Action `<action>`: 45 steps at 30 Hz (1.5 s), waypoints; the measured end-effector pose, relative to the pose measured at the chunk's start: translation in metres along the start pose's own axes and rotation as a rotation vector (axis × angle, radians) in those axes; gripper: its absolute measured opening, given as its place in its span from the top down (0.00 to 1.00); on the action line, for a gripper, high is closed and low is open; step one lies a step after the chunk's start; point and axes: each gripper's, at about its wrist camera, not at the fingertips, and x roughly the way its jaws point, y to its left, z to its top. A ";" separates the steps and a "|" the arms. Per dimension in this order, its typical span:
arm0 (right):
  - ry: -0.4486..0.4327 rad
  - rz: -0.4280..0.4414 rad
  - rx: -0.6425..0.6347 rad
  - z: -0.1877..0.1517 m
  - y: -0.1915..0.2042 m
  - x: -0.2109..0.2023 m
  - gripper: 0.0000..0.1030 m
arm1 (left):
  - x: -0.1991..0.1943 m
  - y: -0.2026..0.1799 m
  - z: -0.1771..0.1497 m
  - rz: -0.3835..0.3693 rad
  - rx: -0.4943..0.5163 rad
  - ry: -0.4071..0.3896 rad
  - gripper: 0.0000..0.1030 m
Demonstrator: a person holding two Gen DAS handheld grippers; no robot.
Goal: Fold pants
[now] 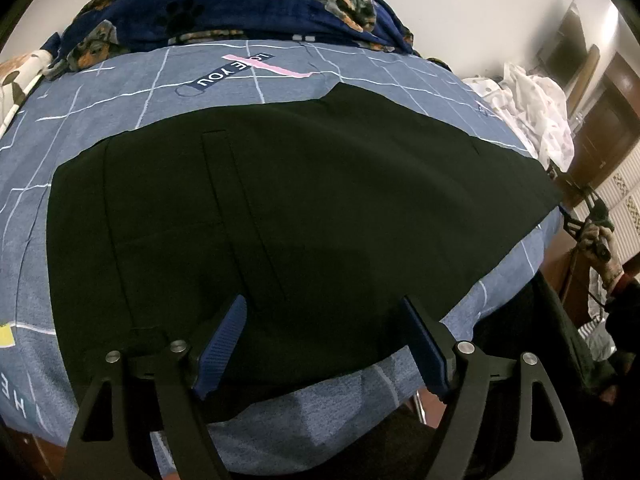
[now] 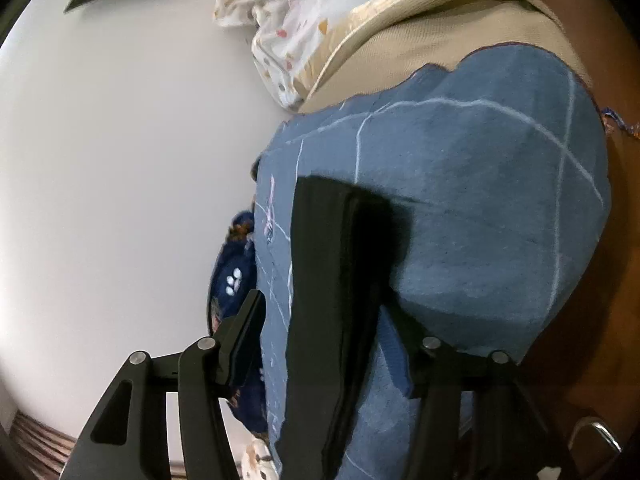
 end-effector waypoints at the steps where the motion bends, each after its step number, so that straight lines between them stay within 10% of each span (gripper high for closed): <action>1: -0.037 0.009 0.015 0.003 -0.003 -0.007 0.49 | 0.000 0.000 0.000 0.001 0.000 0.000 0.24; 14: 0.063 -0.067 -0.138 0.000 0.025 0.026 0.48 | 0.001 0.001 0.000 0.008 0.009 0.000 0.23; 15: 0.068 -0.098 -0.175 0.000 0.031 0.031 0.52 | 0.001 0.001 0.000 0.008 0.008 0.000 0.23; 17: 0.090 -0.235 -0.258 -0.003 0.039 0.042 0.90 | 0.001 0.001 0.000 0.009 0.006 -0.001 0.23; 33: 0.111 -0.222 -0.480 -0.062 0.121 0.057 0.90 | -0.009 0.002 0.012 0.186 0.007 -0.054 0.23; 45: 0.315 -0.173 -0.623 -0.164 0.154 0.109 0.90 | -0.006 0.003 0.013 0.288 0.034 -0.035 0.23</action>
